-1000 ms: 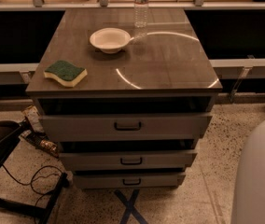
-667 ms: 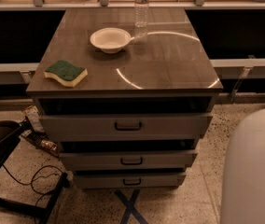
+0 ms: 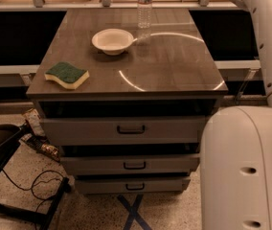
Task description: Move 7up can near water bottle
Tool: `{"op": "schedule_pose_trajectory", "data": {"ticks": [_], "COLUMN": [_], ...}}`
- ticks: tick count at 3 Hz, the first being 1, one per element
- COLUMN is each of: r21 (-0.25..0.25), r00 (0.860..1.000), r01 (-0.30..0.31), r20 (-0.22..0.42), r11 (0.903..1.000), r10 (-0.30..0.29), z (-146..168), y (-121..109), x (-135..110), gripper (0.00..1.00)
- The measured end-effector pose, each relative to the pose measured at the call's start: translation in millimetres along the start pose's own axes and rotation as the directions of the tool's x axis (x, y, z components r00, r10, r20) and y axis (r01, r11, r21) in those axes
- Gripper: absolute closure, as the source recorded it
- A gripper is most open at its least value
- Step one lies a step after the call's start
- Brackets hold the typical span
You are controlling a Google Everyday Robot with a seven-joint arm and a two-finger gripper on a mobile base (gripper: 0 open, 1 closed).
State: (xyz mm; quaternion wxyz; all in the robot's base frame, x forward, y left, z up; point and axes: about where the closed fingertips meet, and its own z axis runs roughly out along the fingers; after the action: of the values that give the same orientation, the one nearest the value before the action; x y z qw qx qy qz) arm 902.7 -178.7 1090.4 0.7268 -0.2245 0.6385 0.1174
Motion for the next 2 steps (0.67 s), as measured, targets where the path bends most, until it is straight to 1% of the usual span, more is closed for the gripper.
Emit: {"op": "schedule_pose_trajectory", "data": {"ticks": [2], "r21": [0.045], "r00": [0.997], "r01": [-0.032], "r20": [-0.063], "r11": [0.9985], "r10": [0.035], "z": [12], "y": [-14], "x": [42], "gripper": [1.00]}}
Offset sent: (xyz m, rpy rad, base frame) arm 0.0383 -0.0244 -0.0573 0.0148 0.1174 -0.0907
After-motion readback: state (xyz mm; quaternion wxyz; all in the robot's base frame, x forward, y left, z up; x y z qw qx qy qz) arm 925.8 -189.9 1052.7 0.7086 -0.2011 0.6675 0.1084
